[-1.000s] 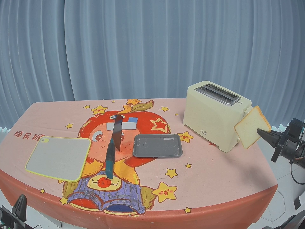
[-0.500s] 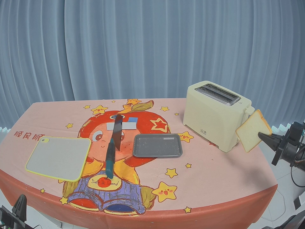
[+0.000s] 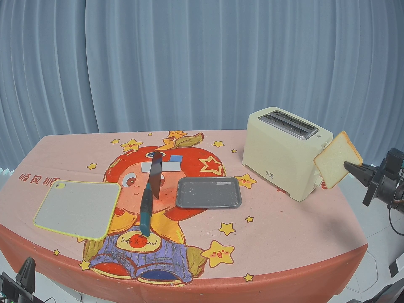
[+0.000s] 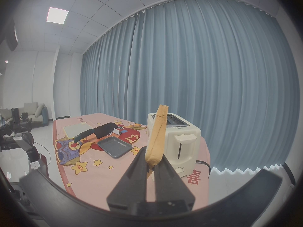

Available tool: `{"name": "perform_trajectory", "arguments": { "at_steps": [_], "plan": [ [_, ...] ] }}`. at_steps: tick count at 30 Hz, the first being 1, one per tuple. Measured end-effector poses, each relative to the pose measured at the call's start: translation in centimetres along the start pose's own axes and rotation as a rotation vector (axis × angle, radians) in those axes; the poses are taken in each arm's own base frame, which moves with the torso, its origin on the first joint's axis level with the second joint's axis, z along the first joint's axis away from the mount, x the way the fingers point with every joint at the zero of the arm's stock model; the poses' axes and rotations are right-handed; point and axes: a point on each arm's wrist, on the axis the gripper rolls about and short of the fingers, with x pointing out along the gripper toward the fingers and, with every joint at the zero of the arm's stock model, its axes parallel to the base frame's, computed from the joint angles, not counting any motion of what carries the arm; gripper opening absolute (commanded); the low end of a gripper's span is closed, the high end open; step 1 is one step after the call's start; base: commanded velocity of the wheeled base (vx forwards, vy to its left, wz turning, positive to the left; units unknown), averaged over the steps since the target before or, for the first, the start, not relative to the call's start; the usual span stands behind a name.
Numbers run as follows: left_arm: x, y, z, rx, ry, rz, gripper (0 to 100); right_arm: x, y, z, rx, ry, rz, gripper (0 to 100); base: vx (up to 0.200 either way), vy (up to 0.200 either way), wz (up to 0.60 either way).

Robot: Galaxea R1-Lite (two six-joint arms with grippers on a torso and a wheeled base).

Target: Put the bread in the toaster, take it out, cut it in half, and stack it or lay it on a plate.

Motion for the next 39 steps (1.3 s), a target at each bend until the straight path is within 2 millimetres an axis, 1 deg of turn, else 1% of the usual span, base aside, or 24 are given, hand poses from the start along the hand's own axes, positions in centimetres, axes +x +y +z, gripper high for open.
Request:
{"name": "perform_trajectory", "arguments": {
  "at_steps": [5,12,19,27,34,39],
  "plan": [
    [0.0,0.0,0.0,0.0,0.0,0.0,0,0.5,-0.4,1.6,-0.001,0.0,0.0,0,0.0,0.0,0.0],
    [0.0,0.0,0.0,0.0,0.0,0.0,0,1.1,-0.7,4.1,-0.04,-0.058,-0.001,0,0.0,0.0,0.0],
    [0.0,0.0,0.0,0.0,0.0,0.0,0,1.7,-1.0,5.4,-0.068,-0.094,0.005,0,0.0,0.0,0.0],
    [0.0,0.0,0.0,0.0,0.0,0.0,0,2.6,-0.6,6.8,-0.086,-0.128,0.043,0,0.0,0.0,0.0],
    [0.0,0.0,0.0,0.0,0.0,0.0,0,4.1,-1.1,7.7,-0.099,-0.142,0.045,0,0.0,0.0,0.0],
    [0.0,0.0,0.0,0.0,0.0,0.0,0,5.4,-1.6,8.0,-0.122,-0.138,0.044,0,0.0,0.0,0.0]
  ]
}}
